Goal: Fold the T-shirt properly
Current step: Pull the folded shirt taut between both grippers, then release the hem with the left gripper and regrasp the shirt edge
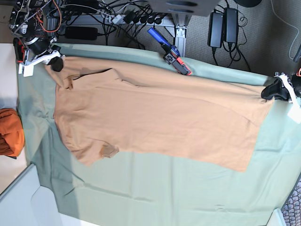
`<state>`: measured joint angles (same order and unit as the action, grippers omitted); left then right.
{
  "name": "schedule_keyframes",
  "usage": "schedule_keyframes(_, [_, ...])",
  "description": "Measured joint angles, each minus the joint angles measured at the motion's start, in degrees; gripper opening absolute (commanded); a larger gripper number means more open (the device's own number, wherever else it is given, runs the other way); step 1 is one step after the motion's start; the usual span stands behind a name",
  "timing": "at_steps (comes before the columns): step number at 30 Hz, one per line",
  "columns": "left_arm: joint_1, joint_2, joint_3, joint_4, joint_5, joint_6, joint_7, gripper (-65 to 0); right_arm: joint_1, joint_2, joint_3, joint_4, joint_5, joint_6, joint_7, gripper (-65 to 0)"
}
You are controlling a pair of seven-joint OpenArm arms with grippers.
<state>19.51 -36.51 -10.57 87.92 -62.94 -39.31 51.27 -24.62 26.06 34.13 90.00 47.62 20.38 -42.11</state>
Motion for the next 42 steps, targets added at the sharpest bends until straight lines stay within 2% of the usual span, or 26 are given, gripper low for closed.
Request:
schedule_keyframes(13, [1.8,-0.7,0.0,0.2,-1.6,0.0,1.7,-65.0,0.0,1.2,0.0,0.0,-0.9,0.0,-0.2,-65.0])
schedule_keyframes(17, [3.1,-1.0,0.0,0.2,-0.4,0.0,1.8,-44.3,-0.1,1.2,0.0,0.0,-2.3,0.0,0.3,-65.0])
schedule_keyframes(18, [3.2,-1.2,0.0,0.2,0.6,0.0,1.2,-40.0,-0.1,1.2,0.1,0.0,-2.6,0.0,0.4,-58.4])
schedule_keyframes(19, [3.2,-1.3,0.0,0.2,1.5,0.0,0.4,-37.0,-0.2,1.2,0.2,0.0,-2.6,0.0,0.5,-49.0])
schedule_keyframes(21, [3.2,-1.2,0.0,0.2,2.9,0.0,-1.3,-35.7,-0.2,1.2,0.2,0.0,-4.2,0.0,0.6,-33.0])
schedule_keyframes(22, [3.2,-1.3,0.0,0.2,3.2,0.0,-1.7,-35.7,-0.2,1.2,0.2,0.0,-4.8,0.0,0.6,-28.3])
schedule_keyframes(23, [3.1,-1.3,0.0,0.2,3.2,0.0,-1.6,-35.6,-0.2,1.3,0.2,0.0,-4.8,0.0,0.8,-26.5])
schedule_keyframes(26, [2.8,-1.1,-1.3,0.2,3.2,0.0,-1.6,-35.6,-0.2,1.4,0.3,0.0,-5.2,0.0,0.9,-26.5])
schedule_keyframes(32, [2.7,-1.8,-10.5,2.0,1.4,0.0,-0.7,-35.5,-0.2,1.4,0.3,0.0,-5.3,0.0,1.4,-26.5])
schedule_keyframes(36, [2.7,-3.5,-11.0,2.1,1.0,0.0,-0.9,-35.5,0.0,1.4,0.3,0.0,-5.4,0.0,1.6,-26.5])
schedule_keyframes(40, [2.4,-3.1,-11.0,2.1,3.6,0.0,-7.0,-35.5,0.0,1.4,0.3,0.0,-5.5,0.0,2.2,-26.5])
schedule_keyframes(42, [0.4,-2.0,-11.1,2.1,7.1,0.1,-8.1,-35.5,0.0,1.4,0.3,0.0,-5.5,0.0,2.2,-26.5])
